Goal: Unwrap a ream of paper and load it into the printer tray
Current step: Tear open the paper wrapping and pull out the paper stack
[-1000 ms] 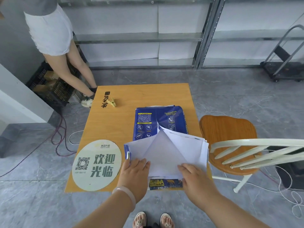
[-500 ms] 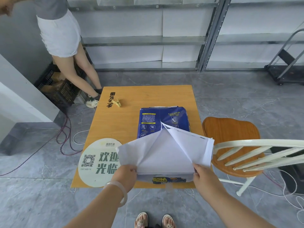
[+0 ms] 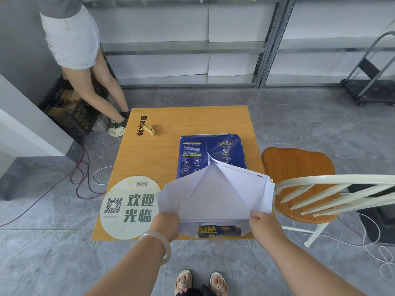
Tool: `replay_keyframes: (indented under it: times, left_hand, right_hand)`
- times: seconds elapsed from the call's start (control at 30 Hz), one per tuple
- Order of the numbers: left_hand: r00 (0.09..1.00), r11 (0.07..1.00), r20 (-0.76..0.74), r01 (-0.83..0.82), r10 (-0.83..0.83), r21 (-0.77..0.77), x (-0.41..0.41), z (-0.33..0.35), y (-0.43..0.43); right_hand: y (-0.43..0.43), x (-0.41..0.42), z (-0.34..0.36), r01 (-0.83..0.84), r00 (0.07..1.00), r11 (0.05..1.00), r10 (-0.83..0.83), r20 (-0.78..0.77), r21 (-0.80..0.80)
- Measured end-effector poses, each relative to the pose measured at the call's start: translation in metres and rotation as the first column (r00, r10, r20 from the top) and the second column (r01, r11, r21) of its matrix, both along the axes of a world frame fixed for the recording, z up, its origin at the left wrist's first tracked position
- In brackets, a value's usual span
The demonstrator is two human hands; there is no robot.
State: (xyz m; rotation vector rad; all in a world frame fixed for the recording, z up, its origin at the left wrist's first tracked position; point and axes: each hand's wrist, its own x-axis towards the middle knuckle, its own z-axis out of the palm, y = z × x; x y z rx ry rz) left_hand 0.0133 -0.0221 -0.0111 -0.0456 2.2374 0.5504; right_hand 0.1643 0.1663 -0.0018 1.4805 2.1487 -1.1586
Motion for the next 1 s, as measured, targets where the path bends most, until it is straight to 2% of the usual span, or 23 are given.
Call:
replay_keyframes:
  times: [0.1, 0.17, 0.23, 0.27, 0.33, 0.53, 0.7, 0.9, 1.0]
  left_hand:
    - [0.995, 0.995, -0.028, -0.098, 0.099, 0.035, -0.001, -0.006, -0.004]
    - [0.978, 0.977, 0.021, -0.206, 0.206, 0.048, -0.002, -0.010, -0.004]
    - [0.886, 0.858, 0.199, -0.458, 0.419, 0.233, -0.008, -0.013, -0.003]
    - [0.880, 0.839, 0.201, -0.471, 0.430, 0.271, -0.005, -0.010, -0.004]
    - [0.844, 0.809, 0.239, -0.531, 0.480, 0.252, -0.007, -0.014, -0.005]
    - [0.824, 0.781, 0.188, -0.567, 0.535, 0.261, -0.009, -0.015, -0.003]
    - [0.842, 0.799, 0.149, -0.539, 0.519, 0.265, -0.011, -0.019, -0.005]
    - [0.906, 0.872, 0.116, -0.422, 0.406, 0.248, -0.010, -0.012, -0.007]
    - [0.905, 0.871, 0.110, -0.424, 0.410, 0.249, -0.008, -0.014, -0.009]
  right_hand:
    - [0.001, 0.001, 0.001, 0.052, 0.998, 0.999, -0.052, -0.022, -0.009]
    - [0.003, 0.000, 0.003, 0.106, 0.994, 0.994, -0.106, -0.025, -0.022]
    - [0.007, -0.002, 0.001, 0.174, 0.984, 0.984, -0.175, -0.033, -0.040]
    - [0.009, -0.003, -0.002, 0.219, 0.974, 0.974, -0.221, -0.041, -0.050]
    - [0.013, -0.004, -0.009, 0.303, 0.950, 0.949, -0.308, -0.055, -0.084]
    - [0.012, -0.008, -0.009, 0.430, 0.886, 0.884, -0.452, -0.104, -0.185]
    - [0.013, -0.006, -0.012, 0.450, 0.871, 0.866, -0.480, -0.110, -0.218]
    - [0.015, -0.003, -0.014, 0.454, 0.865, 0.860, -0.488, -0.117, -0.232]
    - [0.013, -0.004, -0.014, 0.444, 0.874, 0.866, -0.475, -0.100, -0.231]
